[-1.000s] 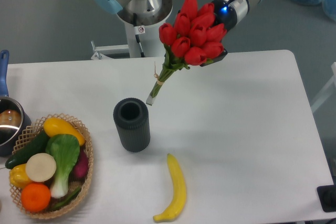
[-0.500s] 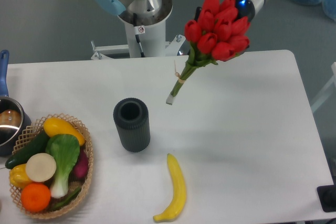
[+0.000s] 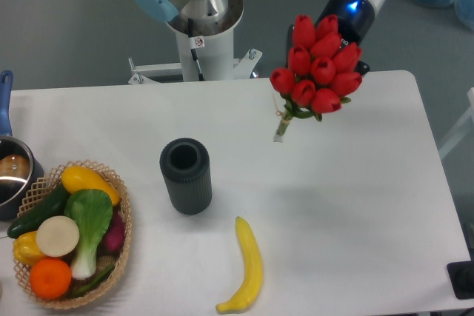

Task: Place the flowers on the table
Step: 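Carry the red tulip bouquet away from the black vase, sideways, then tilt the bouquet so the tulip heads point down toward the table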

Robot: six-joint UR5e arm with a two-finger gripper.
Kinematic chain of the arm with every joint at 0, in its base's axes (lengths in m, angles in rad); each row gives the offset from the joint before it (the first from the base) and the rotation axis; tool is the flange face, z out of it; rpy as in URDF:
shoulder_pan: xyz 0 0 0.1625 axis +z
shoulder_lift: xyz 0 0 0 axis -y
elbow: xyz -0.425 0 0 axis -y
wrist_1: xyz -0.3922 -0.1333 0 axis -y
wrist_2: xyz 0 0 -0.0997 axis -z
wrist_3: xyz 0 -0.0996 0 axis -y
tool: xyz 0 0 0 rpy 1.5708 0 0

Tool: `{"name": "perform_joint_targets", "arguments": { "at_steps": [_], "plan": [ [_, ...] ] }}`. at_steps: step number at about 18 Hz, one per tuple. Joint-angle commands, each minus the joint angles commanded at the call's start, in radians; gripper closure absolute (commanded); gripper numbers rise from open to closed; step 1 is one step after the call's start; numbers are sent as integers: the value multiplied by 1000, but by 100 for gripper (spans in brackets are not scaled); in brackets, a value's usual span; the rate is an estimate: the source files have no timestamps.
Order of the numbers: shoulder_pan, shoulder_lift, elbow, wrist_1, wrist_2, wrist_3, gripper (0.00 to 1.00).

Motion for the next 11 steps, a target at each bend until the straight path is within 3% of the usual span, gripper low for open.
{"name": "perform_joint_targets", "arguments": {
  "at_steps": [6,11],
  "plan": [
    [-9,40,43,2,277,2,60],
    [-17,11,81,5,541,102,60]
  ]
}}
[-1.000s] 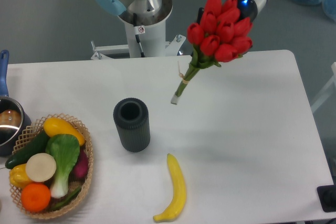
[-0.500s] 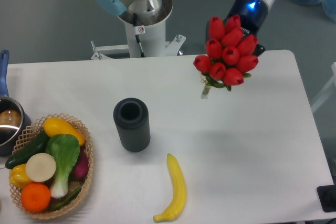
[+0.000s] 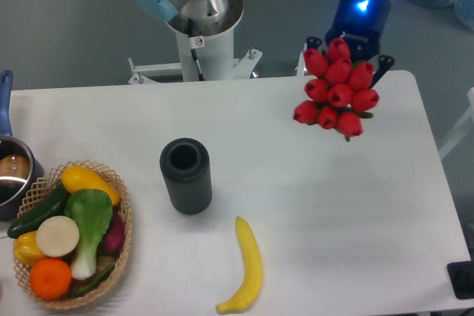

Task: Place the flowers on the table
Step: 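Tilt the bouquet so the tulip heads point down toward the table, then lower the tulips onto the table beside the yellow banana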

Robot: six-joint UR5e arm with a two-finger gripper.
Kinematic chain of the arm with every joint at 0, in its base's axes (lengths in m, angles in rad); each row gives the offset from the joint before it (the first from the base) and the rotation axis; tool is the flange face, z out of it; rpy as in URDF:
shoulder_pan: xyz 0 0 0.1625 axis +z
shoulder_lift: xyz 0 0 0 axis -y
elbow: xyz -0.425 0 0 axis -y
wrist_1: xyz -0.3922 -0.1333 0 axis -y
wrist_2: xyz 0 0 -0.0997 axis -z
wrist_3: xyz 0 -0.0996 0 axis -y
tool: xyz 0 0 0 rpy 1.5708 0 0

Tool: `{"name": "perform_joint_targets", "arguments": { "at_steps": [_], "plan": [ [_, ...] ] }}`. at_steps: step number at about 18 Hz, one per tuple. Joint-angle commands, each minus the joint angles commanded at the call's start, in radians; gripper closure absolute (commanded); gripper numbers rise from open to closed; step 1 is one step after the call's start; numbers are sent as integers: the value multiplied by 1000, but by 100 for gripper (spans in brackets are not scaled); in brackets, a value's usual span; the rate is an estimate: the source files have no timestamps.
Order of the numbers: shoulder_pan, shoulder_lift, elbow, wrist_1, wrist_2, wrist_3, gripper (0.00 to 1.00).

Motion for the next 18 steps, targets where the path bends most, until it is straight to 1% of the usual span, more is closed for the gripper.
{"name": "perform_joint_targets", "arguments": {
  "at_steps": [2,5,8,10,12,14,15,18],
  "plan": [
    [2,-32,8,5,52,39,60],
    [-3,-77,23,25,118,62,60],
    [-57,-126,51,25,233,82,60],
    [-107,-175,74,26,322,95,60],
    [-152,-233,118,26,403,111,60],
    [-195,-285,156,29,419,128,60],
    [-204,-310,173,35,418,129,60],
    [-253,-359,189,75,418,131,60]
  ]
}}
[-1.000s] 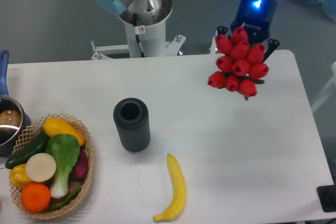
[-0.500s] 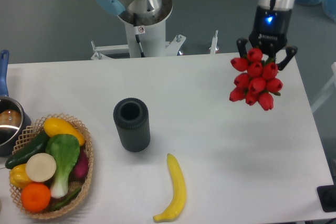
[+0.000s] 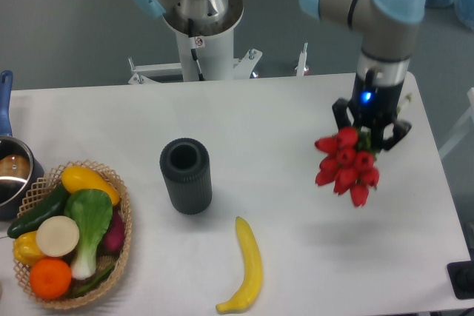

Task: Place the flowers on the table
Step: 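Lower the tulips onto the table beside the yellow banana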

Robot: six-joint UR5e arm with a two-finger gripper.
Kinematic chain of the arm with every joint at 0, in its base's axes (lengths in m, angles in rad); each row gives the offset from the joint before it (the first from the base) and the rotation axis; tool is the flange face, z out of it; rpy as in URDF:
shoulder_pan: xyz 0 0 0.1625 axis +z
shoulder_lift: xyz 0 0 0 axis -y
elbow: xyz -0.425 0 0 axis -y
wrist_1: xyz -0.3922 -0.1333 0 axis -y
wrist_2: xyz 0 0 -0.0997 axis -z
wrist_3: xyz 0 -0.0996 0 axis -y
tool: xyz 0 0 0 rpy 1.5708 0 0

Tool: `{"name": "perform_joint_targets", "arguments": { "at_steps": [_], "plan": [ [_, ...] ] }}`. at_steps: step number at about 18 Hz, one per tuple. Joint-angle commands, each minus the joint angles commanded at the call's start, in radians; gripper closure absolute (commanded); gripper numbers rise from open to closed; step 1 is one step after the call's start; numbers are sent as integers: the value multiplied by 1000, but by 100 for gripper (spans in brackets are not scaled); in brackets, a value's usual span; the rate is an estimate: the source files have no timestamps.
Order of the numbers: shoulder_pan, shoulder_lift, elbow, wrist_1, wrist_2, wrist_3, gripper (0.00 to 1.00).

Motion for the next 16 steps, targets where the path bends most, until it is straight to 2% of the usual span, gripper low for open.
{"name": "perform_joint_targets", "arguments": {
  "at_steps": [6,9,13,16],
  "plan": [
    [-81,-94,34,52,3,17,60],
    [-94,-112,31,81,6,12,59],
    [-94,-118,23,81,32,-3,60],
    [-94,-144,34,81,31,-6,59]
  ]
}}
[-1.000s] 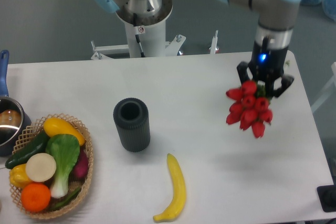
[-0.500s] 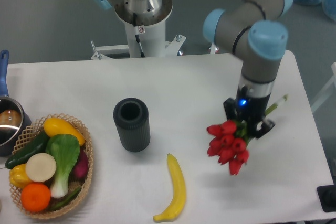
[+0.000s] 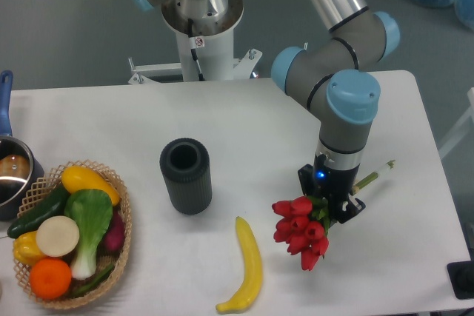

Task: Place the flowers on the table
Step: 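Lower the tulips onto the table beside the yellow banana, then open the gripper to release the tulip stems and lift slightly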

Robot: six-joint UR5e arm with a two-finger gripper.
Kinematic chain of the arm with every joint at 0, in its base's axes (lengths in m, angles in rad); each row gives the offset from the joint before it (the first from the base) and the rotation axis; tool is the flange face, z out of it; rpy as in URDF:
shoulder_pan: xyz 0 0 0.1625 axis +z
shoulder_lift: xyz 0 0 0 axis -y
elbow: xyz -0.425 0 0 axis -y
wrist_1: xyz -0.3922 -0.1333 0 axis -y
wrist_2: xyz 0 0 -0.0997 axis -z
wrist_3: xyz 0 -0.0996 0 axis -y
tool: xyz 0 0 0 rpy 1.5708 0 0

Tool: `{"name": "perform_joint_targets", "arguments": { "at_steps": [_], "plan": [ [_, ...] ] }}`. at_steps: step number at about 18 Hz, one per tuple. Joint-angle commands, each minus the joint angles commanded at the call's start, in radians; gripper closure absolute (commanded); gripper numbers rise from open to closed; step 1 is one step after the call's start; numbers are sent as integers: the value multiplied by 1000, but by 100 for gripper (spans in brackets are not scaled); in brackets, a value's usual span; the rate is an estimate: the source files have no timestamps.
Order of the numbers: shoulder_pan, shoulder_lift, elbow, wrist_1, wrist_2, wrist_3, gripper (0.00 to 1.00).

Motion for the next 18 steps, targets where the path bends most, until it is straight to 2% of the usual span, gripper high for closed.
{"name": "perform_joint_targets", "arguments": {
  "at_steps": [4,13,17,18],
  "plan": [
    [0,-35,15,5,-8,6,59],
    [-2,-68,11,26,-8,11,59],
    [-2,-72,12,32,-8,11,54],
    [-2,-72,12,32,-8,11,50]
  ]
}}
